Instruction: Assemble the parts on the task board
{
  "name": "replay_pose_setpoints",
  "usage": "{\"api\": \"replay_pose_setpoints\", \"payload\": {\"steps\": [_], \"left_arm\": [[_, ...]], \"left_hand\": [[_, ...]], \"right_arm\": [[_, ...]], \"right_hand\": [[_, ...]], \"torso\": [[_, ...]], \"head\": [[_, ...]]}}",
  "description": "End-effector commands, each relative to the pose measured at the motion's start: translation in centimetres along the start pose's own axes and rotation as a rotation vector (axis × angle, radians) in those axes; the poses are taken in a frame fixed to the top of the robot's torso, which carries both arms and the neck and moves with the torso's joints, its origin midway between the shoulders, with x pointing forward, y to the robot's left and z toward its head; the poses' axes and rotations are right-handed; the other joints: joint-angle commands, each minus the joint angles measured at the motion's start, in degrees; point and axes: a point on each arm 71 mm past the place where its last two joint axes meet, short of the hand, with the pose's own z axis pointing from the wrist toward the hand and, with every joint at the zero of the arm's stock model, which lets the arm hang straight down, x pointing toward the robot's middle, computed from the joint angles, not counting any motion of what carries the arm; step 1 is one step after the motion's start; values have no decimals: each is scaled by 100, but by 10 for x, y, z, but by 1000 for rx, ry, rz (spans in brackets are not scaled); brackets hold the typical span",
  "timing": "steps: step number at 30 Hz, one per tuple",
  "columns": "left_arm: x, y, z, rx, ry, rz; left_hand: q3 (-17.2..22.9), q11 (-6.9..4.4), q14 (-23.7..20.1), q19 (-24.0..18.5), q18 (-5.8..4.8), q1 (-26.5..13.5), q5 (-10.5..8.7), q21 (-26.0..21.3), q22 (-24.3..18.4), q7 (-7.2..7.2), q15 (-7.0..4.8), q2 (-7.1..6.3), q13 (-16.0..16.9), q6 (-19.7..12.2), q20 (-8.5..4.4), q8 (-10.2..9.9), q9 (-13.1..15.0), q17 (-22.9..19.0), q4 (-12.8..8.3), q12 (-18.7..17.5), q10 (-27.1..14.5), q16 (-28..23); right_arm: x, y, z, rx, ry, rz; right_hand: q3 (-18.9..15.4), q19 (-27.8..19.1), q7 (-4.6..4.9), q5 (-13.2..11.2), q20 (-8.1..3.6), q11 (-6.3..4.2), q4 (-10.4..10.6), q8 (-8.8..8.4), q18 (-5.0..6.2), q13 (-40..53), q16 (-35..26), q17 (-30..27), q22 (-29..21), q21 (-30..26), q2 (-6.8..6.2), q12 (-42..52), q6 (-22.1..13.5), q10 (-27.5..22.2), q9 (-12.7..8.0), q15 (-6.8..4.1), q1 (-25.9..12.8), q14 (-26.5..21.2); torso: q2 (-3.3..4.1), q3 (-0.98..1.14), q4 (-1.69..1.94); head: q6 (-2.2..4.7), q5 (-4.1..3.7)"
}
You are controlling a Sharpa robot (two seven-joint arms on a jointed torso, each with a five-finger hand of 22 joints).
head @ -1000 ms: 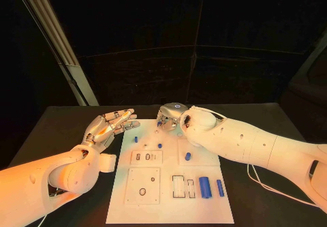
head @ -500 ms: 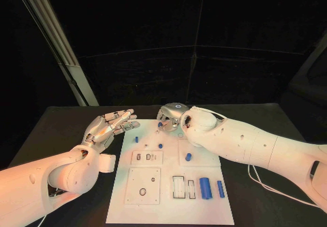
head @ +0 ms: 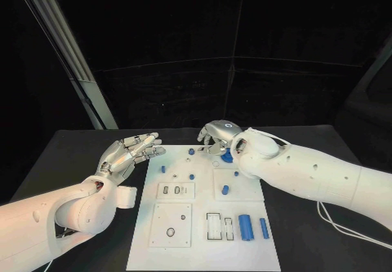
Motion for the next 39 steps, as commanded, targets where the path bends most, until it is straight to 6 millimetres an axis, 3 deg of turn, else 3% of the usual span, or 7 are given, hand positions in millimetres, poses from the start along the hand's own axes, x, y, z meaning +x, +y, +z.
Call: {"api": "replay_pose_setpoints", "payload": {"steps": [1,5,7,9,12,20,39], "left_arm": [[1,-2,0,6,14,-9],[1,-2,0,6,15,-10],[1,-2,0,5,16,-11],[1,-2,0,5,18,-12],[2,-1,1,3,21,-14],[5,0,2,-1,31,-20],[7,2,3,-5,33,-21]], "left_hand": [[3,1,2,44,28,12,-24,-34,-5,267,21,66,-6,-37,-9,-28,-9,-7,-33,-19,-44,-22],[3,1,2,44,28,12,-24,-34,-5,267,21,66,-6,-37,-9,-28,-9,-7,-33,-19,-44,-22],[5,1,-1,44,28,15,-24,-36,-6,266,21,67,-6,-32,-9,-27,-9,-8,-38,-19,-46,-23],[5,1,-1,44,28,15,-24,-36,-6,266,21,68,-6,-32,-9,-27,-8,-8,-39,-19,-46,-24],[5,1,-1,44,28,15,-24,-36,-6,266,21,68,-6,-32,-9,-27,-8,-8,-39,-19,-46,-24],[9,1,-4,43,27,20,-23,-38,-8,265,22,69,-6,-28,-9,-26,-8,-9,-45,-19,-47,-26],[20,3,-53,45,25,18,-25,-45,-16,263,32,87,-4,-39,-4,-23,-6,-22,-70,-17,-55,-56]], "right_arm": [[-11,-13,-14,69,0,88],[-17,-33,-34,143,51,132],[-19,-42,-42,179,74,148],[-20,-51,-49,213,94,157],[-20,-61,-54,256,121,161],[-15,-69,-50,287,154,113],[-3,-58,-37,235,218,21]], "right_hand": [[-55,260,-112,64,-105,-163,101,19,-170,205,241,382,385,198,-60,380,95,629,-4,-127,-9,103],[-329,713,-228,280,-285,-301,270,-44,-315,882,744,1189,1079,550,-232,1243,22,1143,-50,-272,-73,256],[-598,860,-215,435,-304,-321,432,-83,-361,2356,1002,1607,1329,676,-216,2603,-84,1045,-56,-233,0,289],[-1133,975,-115,592,-184,-273,791,-115,-424,4101,1248,2005,1551,786,-109,4211,-267,898,-55,-235,122,308],[-1417,1053,-92,502,-177,-172,949,-97,-436,5011,1383,2299,1706,850,-189,4945,-353,828,-62,-151,243,327],[-1506,1093,-45,580,-130,-117,942,-93,-449,5692,1477,2498,1792,889,-174,5489,-501,912,-64,-94,320,347],[-1497,1196,-68,570,-110,-121,858,91,-485,6972,1661,2931,1978,967,-70,6558,-343,1325,-45,-84,501,407]], "torso": [[-35,21,-59],[-59,40,-102],[-69,50,-128],[-74,56,-148],[-73,69,-160],[-64,52,-118],[-71,48,-133]], "head": [[4,6],[10,9],[15,1],[17,-12],[23,-15],[22,-90],[-93,-46]]}}
